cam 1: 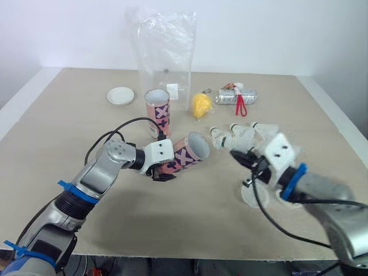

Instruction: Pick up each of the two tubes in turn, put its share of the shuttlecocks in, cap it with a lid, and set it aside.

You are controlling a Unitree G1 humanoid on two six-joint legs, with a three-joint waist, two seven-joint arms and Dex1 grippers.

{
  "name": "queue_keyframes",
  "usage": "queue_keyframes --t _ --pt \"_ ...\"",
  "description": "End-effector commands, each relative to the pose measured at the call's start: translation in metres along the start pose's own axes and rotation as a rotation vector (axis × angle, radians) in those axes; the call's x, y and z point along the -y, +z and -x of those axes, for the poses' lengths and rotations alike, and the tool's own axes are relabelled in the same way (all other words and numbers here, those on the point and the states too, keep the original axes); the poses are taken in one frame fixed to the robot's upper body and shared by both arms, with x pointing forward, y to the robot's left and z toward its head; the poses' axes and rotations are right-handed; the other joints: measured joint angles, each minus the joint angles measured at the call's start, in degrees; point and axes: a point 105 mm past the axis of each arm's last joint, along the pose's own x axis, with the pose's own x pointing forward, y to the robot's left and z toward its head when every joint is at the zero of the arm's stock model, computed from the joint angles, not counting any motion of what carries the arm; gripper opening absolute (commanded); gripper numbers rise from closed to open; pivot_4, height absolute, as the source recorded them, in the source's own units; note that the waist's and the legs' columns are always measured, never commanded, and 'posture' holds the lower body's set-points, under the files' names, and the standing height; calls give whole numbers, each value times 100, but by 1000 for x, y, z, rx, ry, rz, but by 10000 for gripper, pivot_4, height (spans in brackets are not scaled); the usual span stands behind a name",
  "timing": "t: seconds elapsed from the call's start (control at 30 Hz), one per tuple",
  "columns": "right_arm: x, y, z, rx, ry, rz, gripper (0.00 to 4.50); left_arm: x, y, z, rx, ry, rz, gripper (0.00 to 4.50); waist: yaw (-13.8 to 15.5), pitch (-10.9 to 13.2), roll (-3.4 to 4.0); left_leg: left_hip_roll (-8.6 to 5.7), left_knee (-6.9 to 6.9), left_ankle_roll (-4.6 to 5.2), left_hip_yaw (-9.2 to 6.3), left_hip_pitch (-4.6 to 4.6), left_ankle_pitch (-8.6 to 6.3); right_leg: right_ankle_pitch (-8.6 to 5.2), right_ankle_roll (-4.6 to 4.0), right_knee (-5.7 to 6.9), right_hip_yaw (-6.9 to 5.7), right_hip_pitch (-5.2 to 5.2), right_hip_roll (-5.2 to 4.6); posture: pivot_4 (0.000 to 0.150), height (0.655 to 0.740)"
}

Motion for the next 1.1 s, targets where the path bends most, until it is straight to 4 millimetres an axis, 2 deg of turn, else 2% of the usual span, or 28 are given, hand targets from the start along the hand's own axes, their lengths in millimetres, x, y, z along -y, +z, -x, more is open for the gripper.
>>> queue_keyframes --t 0.03,0.13,0.3,0.63,0.7,0.73,0.9,1.0,1.1 --pt "7 29 7 75 124 284 606 0 5 0 18 -36 21 37125 -1 2 2 -6 -3 4 -1 -1 3 -1 -1 -1 0 0 -2 1500 7400" --pt "5 41 2 116 211 427 606 3 5 -1 18 -70 43 37125 -14 3 2 -10 1 5 -1 -1 3 -1 -2 -1 1 2 -7 1500 7400" --pt "-1 47 -13 145 280 497 606 4 7 -1 10 -76 41 37125 -6 3 2 -14 -6 4 -6 -4 2 -6 8 -1 0 -1 -8 1500 7400" --pt "-6 40 -29 112 350 612 606 7 9 -2 12 -74 45 37125 3 4 4 -18 -7 6 -13 -10 1 -10 5 2 -2 -3 -10 1500 7400" --pt "-5 40 -30 106 364 627 7774 8 8 -3 13 -74 49 37125 3 4 4 -18 -4 6 -15 -10 1 -10 5 5 -4 -2 -10 1500 7400" --pt "-4 41 -30 105 369 631 8850 8 8 -3 13 -74 50 37125 4 4 5 -18 -4 6 -15 -10 1 -10 5 5 -4 -2 -10 1500 7400" --pt "6 56 -24 132 344 572 32598 7 8 -4 16 -65 51 37125 13 4 5 -19 -3 6 -18 -10 1 -11 2 11 -6 -1 -10 1500 7400" --pt "13 66 -18 180 293 443 44627 6 10 -4 21 -59 56 37125 16 4 5 -20 -2 6 -20 -10 1 -10 -1 14 -7 0 -11 1500 7400" --pt "29 64 -12 234 139 164 44627 3 8 -3 21 -41 66 37125 23 4 4 -23 5 6 -27 -10 1 -3 -21 28 -10 1 -12 1500 7400"
